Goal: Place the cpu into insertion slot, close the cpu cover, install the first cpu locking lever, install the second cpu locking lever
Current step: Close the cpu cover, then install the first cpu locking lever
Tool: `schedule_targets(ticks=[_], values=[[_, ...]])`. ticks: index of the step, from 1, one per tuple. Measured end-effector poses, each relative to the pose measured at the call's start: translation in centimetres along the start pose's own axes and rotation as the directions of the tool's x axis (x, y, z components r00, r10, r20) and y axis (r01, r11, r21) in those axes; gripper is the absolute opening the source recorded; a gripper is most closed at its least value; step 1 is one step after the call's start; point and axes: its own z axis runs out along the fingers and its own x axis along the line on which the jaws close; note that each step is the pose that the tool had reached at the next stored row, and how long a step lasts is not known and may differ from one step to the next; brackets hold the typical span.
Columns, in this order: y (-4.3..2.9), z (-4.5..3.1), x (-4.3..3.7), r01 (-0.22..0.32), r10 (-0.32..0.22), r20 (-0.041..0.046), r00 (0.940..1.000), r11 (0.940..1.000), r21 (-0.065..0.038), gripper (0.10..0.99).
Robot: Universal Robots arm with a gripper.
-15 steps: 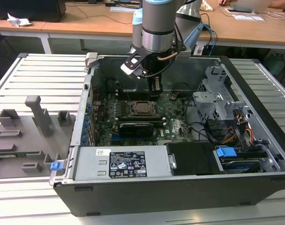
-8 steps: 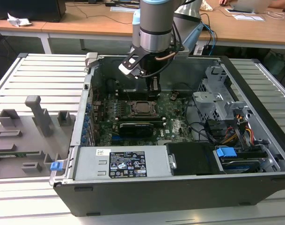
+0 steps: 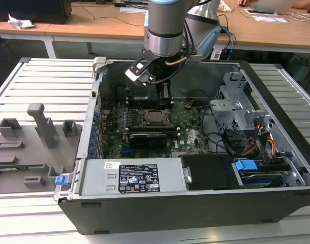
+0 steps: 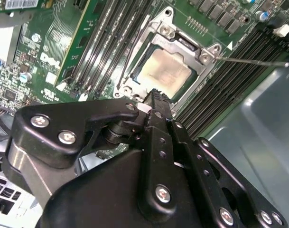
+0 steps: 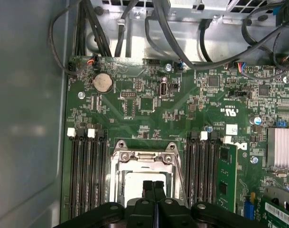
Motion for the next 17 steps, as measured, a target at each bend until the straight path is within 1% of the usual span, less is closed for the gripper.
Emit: schedule_targets(ticks=[7, 13, 14, 17], values=[[-0.63, -0.03, 0.02, 0.000, 0.000, 0.0000, 1.0000, 1.0000, 0.000, 0.106], [-0.97, -0.05, 0.03, 0.000, 0.000, 0.0001, 1.0000, 1.0000, 0.000, 0.106], [-0.97, -0.09, 0.02, 0.000, 0.000, 0.0002, 1.0000, 1.0000, 0.000, 0.106], [-0.95, -0.57, 0.03, 0.000, 0.000, 0.0024, 1.0000, 1.0000, 0.000, 0.106]])
